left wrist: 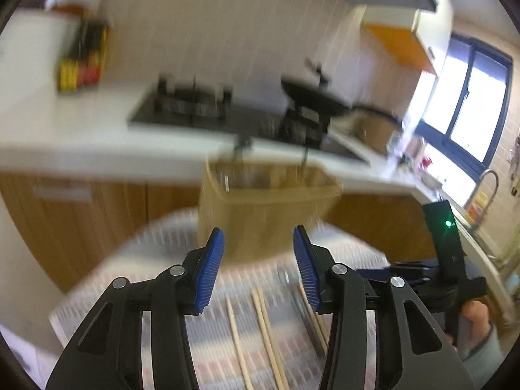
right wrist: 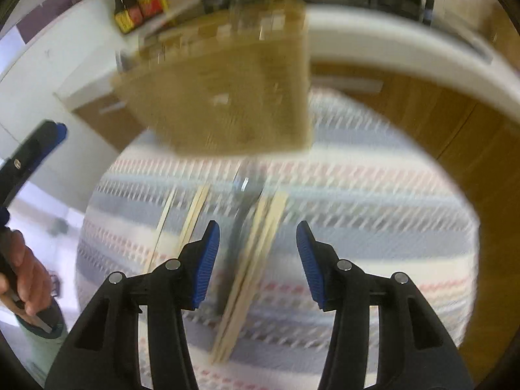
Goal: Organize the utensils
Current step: 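Move both open tools back down over the wooden chopsticks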
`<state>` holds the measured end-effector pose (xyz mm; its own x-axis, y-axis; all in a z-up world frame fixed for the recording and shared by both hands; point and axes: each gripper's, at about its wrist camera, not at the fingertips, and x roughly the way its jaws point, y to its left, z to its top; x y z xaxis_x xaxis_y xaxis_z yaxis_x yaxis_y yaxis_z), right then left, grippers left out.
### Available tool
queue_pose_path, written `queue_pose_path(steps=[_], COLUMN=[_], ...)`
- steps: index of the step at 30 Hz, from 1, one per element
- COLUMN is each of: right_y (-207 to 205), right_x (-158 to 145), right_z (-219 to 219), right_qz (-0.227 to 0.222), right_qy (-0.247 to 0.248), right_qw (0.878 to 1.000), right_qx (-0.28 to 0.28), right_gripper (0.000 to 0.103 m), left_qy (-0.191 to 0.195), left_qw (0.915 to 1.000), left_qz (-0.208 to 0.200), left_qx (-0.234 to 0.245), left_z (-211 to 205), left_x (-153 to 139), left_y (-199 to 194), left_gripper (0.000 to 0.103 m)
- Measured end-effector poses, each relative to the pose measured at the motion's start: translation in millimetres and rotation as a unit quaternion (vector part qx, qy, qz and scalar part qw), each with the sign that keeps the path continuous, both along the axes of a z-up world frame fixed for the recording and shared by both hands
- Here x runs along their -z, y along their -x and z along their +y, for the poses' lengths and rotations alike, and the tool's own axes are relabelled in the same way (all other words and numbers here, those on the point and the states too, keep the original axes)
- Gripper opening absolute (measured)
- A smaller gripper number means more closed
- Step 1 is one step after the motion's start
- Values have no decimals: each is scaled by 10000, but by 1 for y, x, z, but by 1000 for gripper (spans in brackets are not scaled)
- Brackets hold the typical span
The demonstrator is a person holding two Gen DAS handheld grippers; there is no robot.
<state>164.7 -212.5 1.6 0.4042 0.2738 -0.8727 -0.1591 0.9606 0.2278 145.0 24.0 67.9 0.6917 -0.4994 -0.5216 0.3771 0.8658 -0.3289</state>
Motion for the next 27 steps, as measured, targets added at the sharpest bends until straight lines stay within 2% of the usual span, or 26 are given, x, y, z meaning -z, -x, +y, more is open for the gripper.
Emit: queue_pose_path(steps=[3, 6, 9, 10, 14, 16, 20, 22, 27], right_y=[5, 7, 3, 2, 3, 1, -3, -2, 8], right_x=[12, 19, 34, 38, 45, 49, 58, 57, 59], right_z=[3, 2, -5, -7, -5, -2, 0, 6, 23], right_qz=[299, 451, 804, 852, 822, 787, 838, 749, 657], right_qy=[-87, -277, -835, -729, -429, -244, -310, -59, 529], right_qw=[9995, 9985, 9930, 9931, 9944, 9947, 9932, 9946, 9948], right_qx=[86, 150, 209, 354, 506, 618, 745, 714, 575], right_gripper=[46, 46, 45, 43, 25, 22, 20, 15, 14], left_qy=[-259, -457, -162, -41, -177, -432, -680, -777, -1117], left_qw=[9984, 9929, 9855, 9837, 9823, 9820, 9803, 9793, 9728], left_qz=[494, 1066, 1595, 1698, 1815, 1803, 1824, 1837, 1956], left_qx=[106, 255, 551, 584, 432, 354, 346, 342, 544], left_z=[-3, -7, -5, -3, 0, -1, -7, -9, -15], left_x=[20, 44, 65, 70, 87, 92, 99, 100, 109], left_y=[-1, -4, -8, -8, -7, -7, -7, -8, -11], left_gripper=[41, 41, 41, 41, 41, 41, 41, 41, 41])
